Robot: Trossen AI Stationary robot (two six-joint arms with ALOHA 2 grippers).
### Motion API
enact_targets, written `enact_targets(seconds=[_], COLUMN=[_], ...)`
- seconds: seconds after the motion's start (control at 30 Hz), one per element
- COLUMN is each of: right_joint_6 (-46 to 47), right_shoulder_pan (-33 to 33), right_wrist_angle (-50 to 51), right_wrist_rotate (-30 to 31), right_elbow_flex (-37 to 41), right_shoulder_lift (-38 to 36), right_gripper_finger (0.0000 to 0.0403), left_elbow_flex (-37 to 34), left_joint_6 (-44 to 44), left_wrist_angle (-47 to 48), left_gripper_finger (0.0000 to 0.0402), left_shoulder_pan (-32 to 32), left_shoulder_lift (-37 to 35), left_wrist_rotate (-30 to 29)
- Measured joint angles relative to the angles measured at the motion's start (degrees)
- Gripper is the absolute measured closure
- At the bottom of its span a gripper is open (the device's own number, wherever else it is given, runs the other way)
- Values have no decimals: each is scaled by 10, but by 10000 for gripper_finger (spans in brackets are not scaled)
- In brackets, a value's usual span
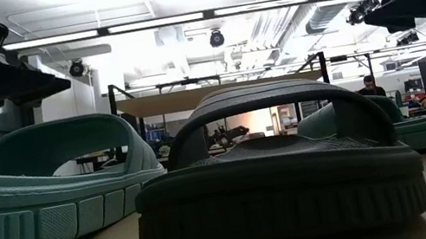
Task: Pick and place slides into the shelf
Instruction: Put the right green slide on the shelf
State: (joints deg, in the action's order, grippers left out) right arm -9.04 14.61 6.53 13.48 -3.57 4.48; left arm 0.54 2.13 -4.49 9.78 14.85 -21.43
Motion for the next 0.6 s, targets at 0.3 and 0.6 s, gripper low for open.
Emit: enact_targets(seconds=[0.3,0.6], right_joint_6=[0,0], right_shoulder_pan=[0,0], right_wrist_angle=[0,0], right_wrist_rotate=[0,0], right_elbow_flex=[0,0], right_shoulder_lift=[0,0], right_gripper_finger=[246,246], left_elbow_flex=[0,0], left_joint_6=[-14,-40], left_wrist_angle=[0,0], left_gripper_finger=[224,224], left_shoulder_pan=[0,0], left_shoulder_lift=[0,0], left_wrist_rotate=[2,16])
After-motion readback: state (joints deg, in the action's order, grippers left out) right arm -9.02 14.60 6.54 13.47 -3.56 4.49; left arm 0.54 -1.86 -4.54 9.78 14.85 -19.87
